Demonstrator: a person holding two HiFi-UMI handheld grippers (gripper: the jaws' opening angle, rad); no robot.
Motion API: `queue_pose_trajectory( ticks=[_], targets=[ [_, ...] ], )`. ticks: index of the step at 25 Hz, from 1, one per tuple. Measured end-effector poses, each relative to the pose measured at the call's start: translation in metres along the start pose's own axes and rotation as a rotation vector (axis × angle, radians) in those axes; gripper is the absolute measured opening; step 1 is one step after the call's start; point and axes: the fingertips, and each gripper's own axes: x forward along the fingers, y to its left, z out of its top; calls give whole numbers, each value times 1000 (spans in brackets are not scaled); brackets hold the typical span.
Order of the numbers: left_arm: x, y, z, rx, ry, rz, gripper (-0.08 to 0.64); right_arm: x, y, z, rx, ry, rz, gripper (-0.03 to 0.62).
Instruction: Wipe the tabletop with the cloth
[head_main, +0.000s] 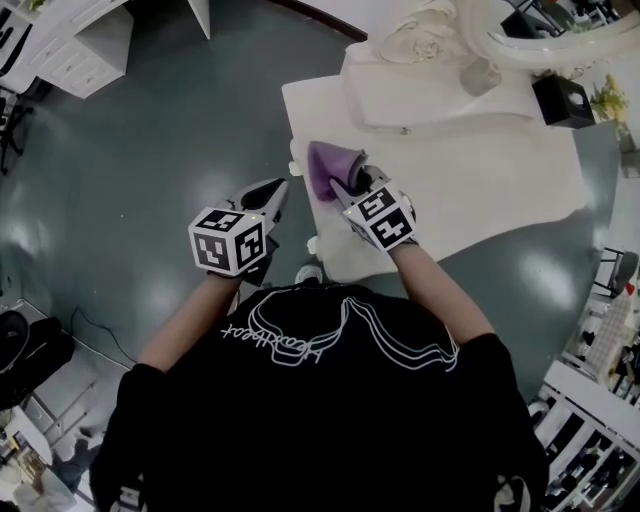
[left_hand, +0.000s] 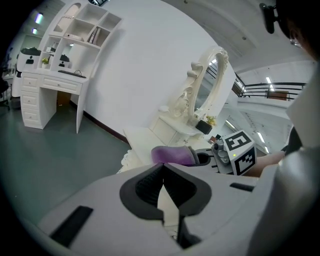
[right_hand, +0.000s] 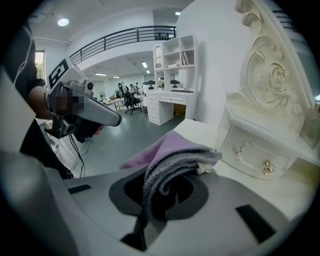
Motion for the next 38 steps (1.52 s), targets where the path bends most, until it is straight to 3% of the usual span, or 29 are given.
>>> queue_pose_trajectory(
  ticks=[12, 38],
  targets=[
    [-2, -5, -1, -62, -39, 77, 5, -12, -24, -17, -33, 18, -45, 52],
    [26, -102, 2, -150, -163, 275, 5, -55, -94, -62, -125, 51, 91, 51]
  ],
)
